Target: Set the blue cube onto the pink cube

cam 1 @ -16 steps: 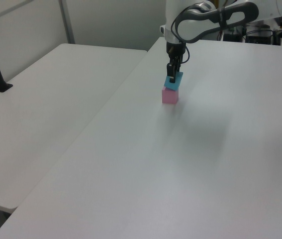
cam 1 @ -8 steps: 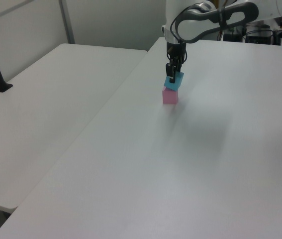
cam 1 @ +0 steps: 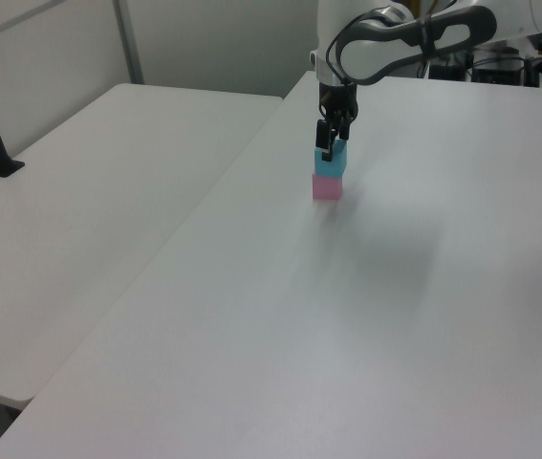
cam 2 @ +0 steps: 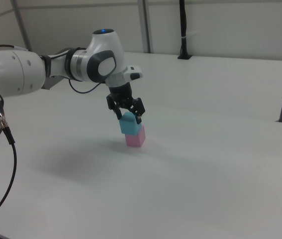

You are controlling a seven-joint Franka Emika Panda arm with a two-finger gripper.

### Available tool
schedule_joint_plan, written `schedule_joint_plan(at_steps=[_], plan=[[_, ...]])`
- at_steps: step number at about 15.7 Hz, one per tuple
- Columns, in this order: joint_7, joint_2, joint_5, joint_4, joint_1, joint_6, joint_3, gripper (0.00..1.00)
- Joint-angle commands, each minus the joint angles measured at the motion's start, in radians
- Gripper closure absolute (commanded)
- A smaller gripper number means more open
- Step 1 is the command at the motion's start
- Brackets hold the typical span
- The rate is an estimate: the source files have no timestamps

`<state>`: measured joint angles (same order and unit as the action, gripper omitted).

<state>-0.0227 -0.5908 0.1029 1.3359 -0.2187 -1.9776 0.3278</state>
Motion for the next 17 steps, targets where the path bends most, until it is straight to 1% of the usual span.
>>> schedule_joint_plan(at_steps=[1,2,4,5,7,9,10,11,13,17], plan=[[0.059,0.089,-0.081,-0.001,-0.016,0.083,0.001,0.00],[0.059,0.135,-0.097,0.003,-0.013,0.130,-0.004,0.00],[0.061,0.236,-0.097,0.026,-0.001,0.256,-0.018,0.00],[0.061,0.291,-0.101,0.051,0.011,0.311,-0.044,0.00],[0.078,0.411,-0.123,0.144,0.067,0.385,-0.133,0.00],[0.086,0.512,-0.140,0.234,0.140,0.396,-0.215,0.00],[0.086,0.552,-0.140,0.276,0.174,0.395,-0.246,0.00],[0.084,0.584,-0.141,0.305,0.200,0.393,-0.263,0.00],[0.082,0.615,-0.141,0.322,0.213,0.391,-0.268,0.00],[0.082,0.622,-0.147,0.350,0.205,0.384,-0.268,0.00]])
